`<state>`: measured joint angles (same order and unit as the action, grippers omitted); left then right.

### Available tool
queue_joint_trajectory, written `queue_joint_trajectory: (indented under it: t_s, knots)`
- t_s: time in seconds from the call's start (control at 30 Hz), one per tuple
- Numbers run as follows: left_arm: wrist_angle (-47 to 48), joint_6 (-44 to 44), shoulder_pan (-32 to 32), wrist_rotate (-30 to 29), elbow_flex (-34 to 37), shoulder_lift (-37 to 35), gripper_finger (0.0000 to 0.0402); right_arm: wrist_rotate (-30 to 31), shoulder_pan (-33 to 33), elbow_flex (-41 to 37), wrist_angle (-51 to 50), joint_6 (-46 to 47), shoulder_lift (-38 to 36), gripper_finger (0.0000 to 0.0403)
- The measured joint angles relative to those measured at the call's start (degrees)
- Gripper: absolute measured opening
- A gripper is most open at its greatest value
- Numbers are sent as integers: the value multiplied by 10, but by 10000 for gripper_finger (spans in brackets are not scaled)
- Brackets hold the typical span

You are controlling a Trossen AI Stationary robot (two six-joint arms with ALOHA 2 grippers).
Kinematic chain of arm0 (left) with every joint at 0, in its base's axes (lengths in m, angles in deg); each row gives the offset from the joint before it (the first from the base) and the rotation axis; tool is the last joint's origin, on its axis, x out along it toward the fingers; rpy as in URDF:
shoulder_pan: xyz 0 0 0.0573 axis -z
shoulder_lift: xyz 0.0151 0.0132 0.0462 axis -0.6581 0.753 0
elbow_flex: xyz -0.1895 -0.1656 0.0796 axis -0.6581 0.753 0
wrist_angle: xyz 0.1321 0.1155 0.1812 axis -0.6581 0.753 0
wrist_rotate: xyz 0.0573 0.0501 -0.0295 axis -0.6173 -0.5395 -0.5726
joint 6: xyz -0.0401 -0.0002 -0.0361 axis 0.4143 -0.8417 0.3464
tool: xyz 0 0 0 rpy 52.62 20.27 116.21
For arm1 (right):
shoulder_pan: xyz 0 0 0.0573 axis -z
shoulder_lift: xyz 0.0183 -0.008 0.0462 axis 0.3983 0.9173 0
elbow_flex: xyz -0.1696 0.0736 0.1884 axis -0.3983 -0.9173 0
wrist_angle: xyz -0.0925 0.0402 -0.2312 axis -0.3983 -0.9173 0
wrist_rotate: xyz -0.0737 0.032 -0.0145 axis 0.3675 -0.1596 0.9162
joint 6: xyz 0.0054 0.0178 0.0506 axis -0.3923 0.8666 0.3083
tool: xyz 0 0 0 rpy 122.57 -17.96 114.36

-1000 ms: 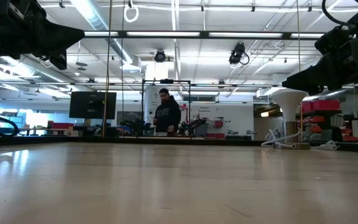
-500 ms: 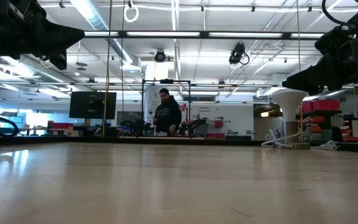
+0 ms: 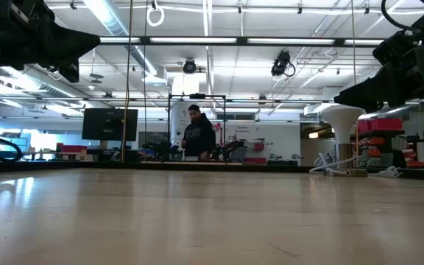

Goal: Pick & Place USB Port
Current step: Return to Home Position

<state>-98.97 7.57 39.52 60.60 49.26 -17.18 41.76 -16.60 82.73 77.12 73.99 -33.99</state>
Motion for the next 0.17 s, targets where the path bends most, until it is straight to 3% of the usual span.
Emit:
queue_joint_trajectory:
  t_s: [0.17]
  knots:
    - [0, 0, 0, 0, 0, 0, 18, 0, 0, 0, 0, 0, 0, 151]
